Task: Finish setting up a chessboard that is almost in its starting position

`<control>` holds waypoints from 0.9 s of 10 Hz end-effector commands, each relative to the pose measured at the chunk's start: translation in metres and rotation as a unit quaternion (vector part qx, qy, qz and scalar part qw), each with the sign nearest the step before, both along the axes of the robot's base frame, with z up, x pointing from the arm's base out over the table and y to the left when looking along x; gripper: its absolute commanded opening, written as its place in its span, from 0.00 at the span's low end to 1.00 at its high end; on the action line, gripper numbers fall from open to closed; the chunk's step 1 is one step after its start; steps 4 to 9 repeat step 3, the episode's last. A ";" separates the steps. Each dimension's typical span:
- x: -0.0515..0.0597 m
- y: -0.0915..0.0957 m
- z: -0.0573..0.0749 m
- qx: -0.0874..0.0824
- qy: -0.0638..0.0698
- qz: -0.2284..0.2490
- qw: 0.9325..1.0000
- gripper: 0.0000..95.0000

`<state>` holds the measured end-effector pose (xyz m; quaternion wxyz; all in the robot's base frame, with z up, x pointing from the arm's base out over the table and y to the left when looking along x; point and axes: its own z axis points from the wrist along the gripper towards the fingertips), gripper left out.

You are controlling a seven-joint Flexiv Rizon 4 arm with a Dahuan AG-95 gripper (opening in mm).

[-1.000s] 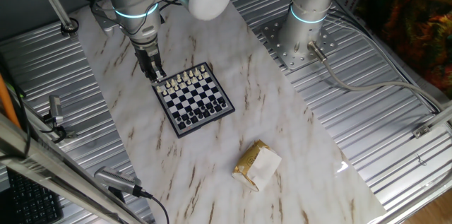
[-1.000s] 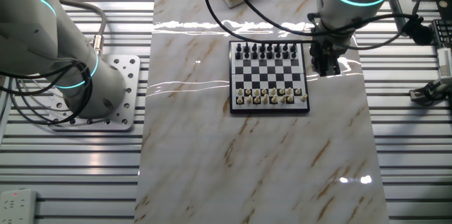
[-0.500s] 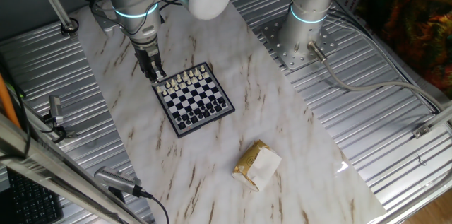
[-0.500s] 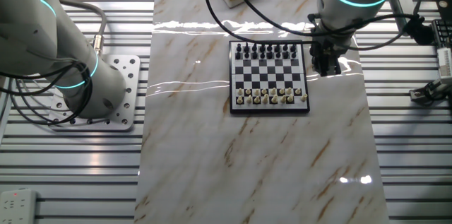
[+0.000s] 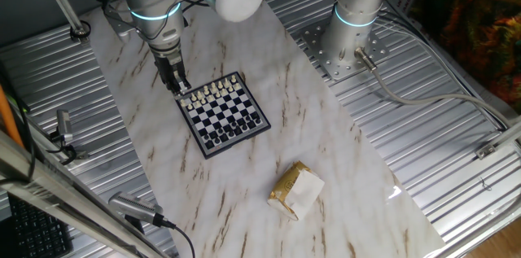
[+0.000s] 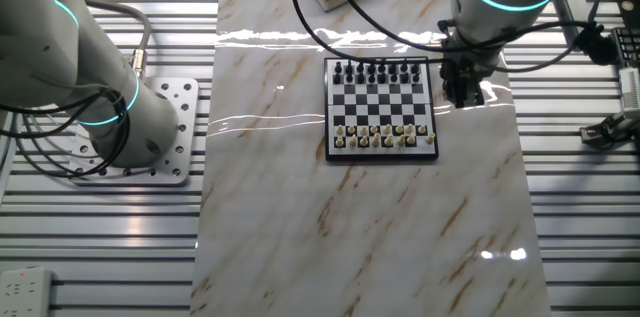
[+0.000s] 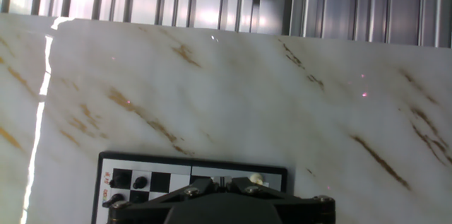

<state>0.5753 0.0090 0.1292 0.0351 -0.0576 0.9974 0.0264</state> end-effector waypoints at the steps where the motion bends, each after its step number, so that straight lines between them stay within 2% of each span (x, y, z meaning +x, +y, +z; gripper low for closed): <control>1: -0.001 0.000 0.001 0.001 0.000 0.000 1.000 0.00; 9: -0.001 0.000 0.001 0.002 -0.001 0.002 1.000 0.00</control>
